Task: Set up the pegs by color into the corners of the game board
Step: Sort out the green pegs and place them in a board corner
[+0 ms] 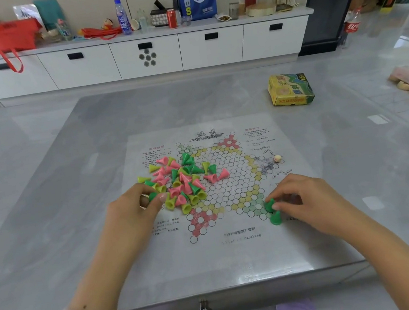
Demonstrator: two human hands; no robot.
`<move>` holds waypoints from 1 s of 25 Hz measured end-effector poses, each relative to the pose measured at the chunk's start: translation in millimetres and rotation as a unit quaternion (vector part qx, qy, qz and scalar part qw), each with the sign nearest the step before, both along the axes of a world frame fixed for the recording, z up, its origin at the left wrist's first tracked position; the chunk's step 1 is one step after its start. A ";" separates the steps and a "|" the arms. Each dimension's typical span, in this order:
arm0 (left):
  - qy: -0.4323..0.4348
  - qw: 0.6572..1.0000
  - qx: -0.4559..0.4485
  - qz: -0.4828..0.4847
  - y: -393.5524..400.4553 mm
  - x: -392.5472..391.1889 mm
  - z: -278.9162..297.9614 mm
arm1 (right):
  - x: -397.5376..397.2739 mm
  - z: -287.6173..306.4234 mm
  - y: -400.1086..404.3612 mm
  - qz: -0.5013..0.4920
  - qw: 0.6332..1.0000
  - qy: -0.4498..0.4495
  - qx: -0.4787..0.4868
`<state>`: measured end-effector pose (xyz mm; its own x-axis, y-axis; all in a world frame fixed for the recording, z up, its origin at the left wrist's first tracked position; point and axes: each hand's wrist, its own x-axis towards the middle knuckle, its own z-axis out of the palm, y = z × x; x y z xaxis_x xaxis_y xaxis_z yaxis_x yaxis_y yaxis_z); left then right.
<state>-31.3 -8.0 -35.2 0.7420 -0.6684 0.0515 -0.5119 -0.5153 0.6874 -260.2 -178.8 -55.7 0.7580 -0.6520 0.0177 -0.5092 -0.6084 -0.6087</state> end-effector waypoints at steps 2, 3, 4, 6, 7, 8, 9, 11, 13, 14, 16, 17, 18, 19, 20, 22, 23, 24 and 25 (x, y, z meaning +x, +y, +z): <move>0.024 0.999 -0.027 0.005 -2.0 -1.4 0.4 | -0.3 -0.6 -0.1 0.007 1.000 0.003 0.000; 0.033 0.999 -0.036 0.007 -2.9 -2.6 1.0 | -0.3 -0.9 -0.1 0.007 1.000 0.004 0.000; 0.043 0.998 -0.042 0.007 -4.0 -3.5 1.2 | -0.2 -0.5 0.2 0.008 1.000 0.005 0.001; 0.074 0.996 -0.054 0.007 -6.6 -6.6 2.9 | -0.9 0.1 0.3 0.014 1.000 0.013 0.004; 0.097 0.993 -0.064 0.005 -7.7 -9.3 4.5 | -1.9 0.8 0.1 0.019 1.000 0.018 0.006; 0.131 0.988 -0.080 -0.002 -8.6 -13.1 6.5 | -3.2 2.7 0.1 0.019 1.000 0.021 0.006; 0.181 0.978 -0.098 -0.017 -9.9 -18.7 9.0 | -4.2 5.8 0.6 0.013 1.000 0.015 0.003; 0.292 0.947 -0.114 -0.067 -13.6 -33.4 15.3 | -2.7 16.1 5.5 -0.015 0.999 -0.039 -0.010; 0.360 0.919 -0.103 -0.121 -18.4 -48.0 19.4 | 5.4 29.9 17.9 -0.008 0.992 -0.128 0.002; 0.377 0.910 -0.098 -0.142 -21.0 -53.1 20.5 | 11.2 36.0 25.5 0.013 0.987 -0.161 0.016; 0.400 0.897 -0.093 -0.164 -25.7 -58.8 22.8 | 21.4 41.3 37.4 0.057 0.980 -0.190 0.028; 0.409 0.892 -0.091 -0.170 -27.2 -59.9 23.4 | 24.8 41.2 40.1 0.072 0.978 -0.192 0.024; 0.416 0.887 -0.091 -0.179 -28.0 -61.0 24.4 | 26.8 40.6 40.7 0.085 0.978 -0.191 0.019; 0.420 0.883 -0.090 -0.189 -28.6 -62.2 25.1 | 27.7 40.3 40.3 0.096 0.977 -0.191 0.012; 0.422 0.880 -0.090 -0.198 -28.9 -63.2 25.8 | 28.0 40.4 39.8 0.106 0.976 -0.192 0.005; 0.419 0.880 -0.085 -0.210 -29.7 -64.5 26.7 | 27.9 40.4 39.5 0.120 0.973 -0.198 -0.005; 0.418 0.880 -0.083 -0.212 -30.1 -64.9 26.5 | 27.7 40.1 39.7 0.124 0.972 -0.200 -0.008; 0.419 0.879 -0.081 -0.213 -30.7 -65.2 26.2 | 27.4 39.9 40.0 0.126 0.971 -0.202 -0.006; 0.421 0.878 -0.079 -0.213 -31.2 -65.7 25.7 | 26.9 39.5 40.2 0.126 0.971 -0.203 -0.006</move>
